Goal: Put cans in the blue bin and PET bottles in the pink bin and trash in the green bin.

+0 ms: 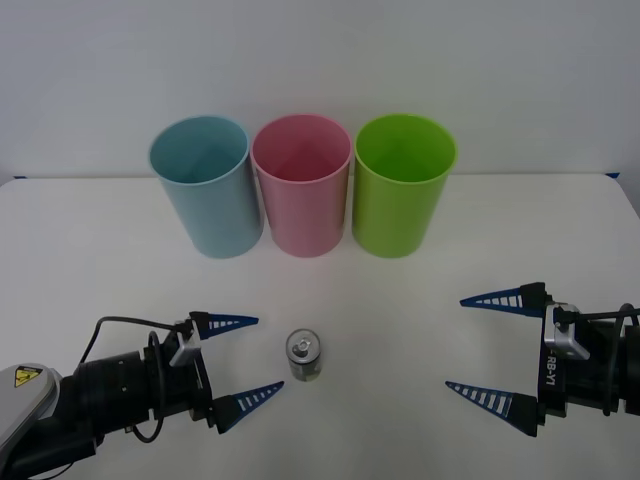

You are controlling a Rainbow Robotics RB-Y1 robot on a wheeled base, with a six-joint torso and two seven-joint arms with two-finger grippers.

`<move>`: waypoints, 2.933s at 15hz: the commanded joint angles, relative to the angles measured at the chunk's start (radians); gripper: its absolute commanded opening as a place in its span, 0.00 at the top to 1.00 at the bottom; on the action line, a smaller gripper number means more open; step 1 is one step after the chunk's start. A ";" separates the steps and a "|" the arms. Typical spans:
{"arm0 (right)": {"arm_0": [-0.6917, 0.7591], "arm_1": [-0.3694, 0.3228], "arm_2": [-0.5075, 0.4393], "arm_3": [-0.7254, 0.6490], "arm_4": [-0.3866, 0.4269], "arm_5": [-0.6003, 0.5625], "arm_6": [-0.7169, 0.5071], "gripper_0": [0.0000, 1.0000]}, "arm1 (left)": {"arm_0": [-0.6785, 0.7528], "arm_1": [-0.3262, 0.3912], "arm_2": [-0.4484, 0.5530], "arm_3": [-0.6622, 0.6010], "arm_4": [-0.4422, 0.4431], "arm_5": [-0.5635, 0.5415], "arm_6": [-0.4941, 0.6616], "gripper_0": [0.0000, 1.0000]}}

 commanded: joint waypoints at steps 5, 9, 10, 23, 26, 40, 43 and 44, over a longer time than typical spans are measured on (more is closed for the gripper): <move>0.000 0.000 0.000 0.000 0.000 0.000 0.000 0.00 | -0.063 0.000 -0.115 0.012 -0.035 0.123 0.035 0.00; 0.000 0.000 0.000 0.000 0.000 0.000 0.000 0.00 | -0.087 -0.051 -0.138 0.026 -0.117 0.153 0.115 0.00; 0.000 0.000 0.000 0.000 0.000 0.000 0.000 0.00 | -0.089 -0.066 -0.136 0.027 -0.133 0.153 0.135 0.00; 0.000 0.000 0.000 0.000 0.000 0.000 0.000 0.00 | -0.117 -0.195 -0.136 0.047 -0.306 0.203 0.198 0.57; 0.000 0.000 0.000 0.000 0.000 0.000 0.000 0.00 | -0.146 -0.236 -0.132 0.104 -0.343 0.205 0.207 0.96; 0.000 0.000 0.000 0.000 0.000 0.000 0.000 0.00 | -0.167 -0.258 -0.132 0.136 -0.346 0.205 0.219 0.99; 0.000 0.000 0.000 0.000 0.000 0.000 0.000 0.00 | -0.161 -0.258 -0.132 0.114 -0.314 0.192 0.225 0.99; 0.000 0.000 0.000 0.000 0.000 0.000 0.000 0.00 | -0.147 -0.258 -0.130 0.076 -0.303 0.191 0.231 0.99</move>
